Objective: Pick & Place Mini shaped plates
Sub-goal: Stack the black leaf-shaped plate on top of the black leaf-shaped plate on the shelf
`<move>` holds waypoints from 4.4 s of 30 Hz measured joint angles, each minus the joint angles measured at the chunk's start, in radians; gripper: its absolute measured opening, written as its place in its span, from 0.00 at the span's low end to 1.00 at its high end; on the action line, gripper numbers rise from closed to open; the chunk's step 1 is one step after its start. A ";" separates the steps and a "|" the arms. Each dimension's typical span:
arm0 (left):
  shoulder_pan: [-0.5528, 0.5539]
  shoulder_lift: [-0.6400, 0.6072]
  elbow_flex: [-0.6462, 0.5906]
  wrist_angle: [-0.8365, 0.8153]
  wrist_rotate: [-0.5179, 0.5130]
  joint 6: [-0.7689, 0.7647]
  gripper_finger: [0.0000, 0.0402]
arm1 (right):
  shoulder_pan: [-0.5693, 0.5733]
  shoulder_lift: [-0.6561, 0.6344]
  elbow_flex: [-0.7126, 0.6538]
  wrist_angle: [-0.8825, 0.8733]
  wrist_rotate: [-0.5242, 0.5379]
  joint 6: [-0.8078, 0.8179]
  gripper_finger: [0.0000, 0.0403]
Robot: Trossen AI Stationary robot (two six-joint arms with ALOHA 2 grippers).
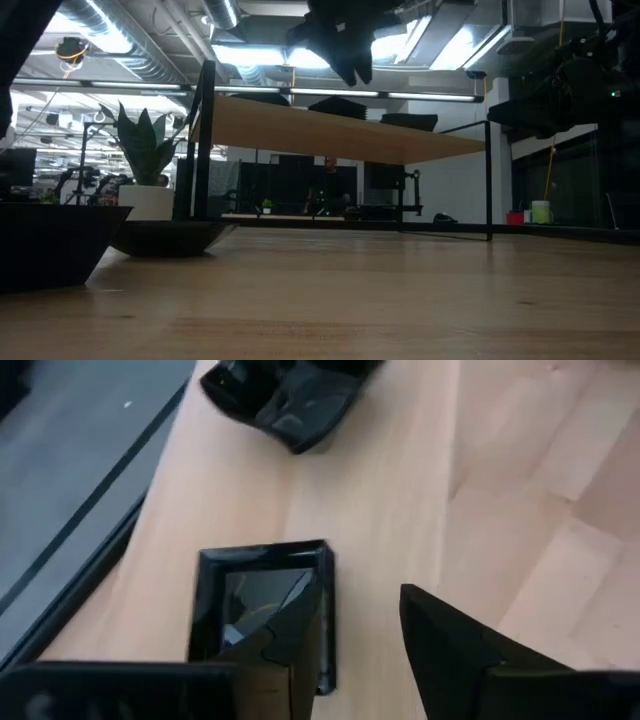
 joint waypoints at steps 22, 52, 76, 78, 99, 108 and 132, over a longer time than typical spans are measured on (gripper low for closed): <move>-0.105 0.025 -0.001 0.073 -0.052 0.261 0.30 | 0.000 0.000 0.000 0.000 0.000 0.000 0.38; -0.401 0.046 -0.154 -0.090 0.200 -0.322 0.26 | 0.000 0.000 0.000 0.000 0.000 0.000 0.38; -0.427 0.045 -0.410 -0.064 0.267 -0.521 0.26 | 0.000 0.000 0.000 0.000 0.000 0.000 0.38; -0.428 0.045 -0.426 -0.026 0.259 -0.494 0.26 | 0.000 0.000 0.000 0.000 0.000 0.000 0.38; -0.428 0.045 -0.556 0.074 0.228 -0.427 0.25 | 0.000 0.000 0.000 0.000 0.000 0.000 0.38; -0.428 0.045 -0.563 0.077 0.203 -0.425 0.14 | 0.000 0.000 0.000 0.000 0.000 0.000 0.38; -0.431 0.045 -0.454 0.048 0.172 -0.341 0.00 | 0.000 0.000 0.000 0.000 0.000 0.000 0.38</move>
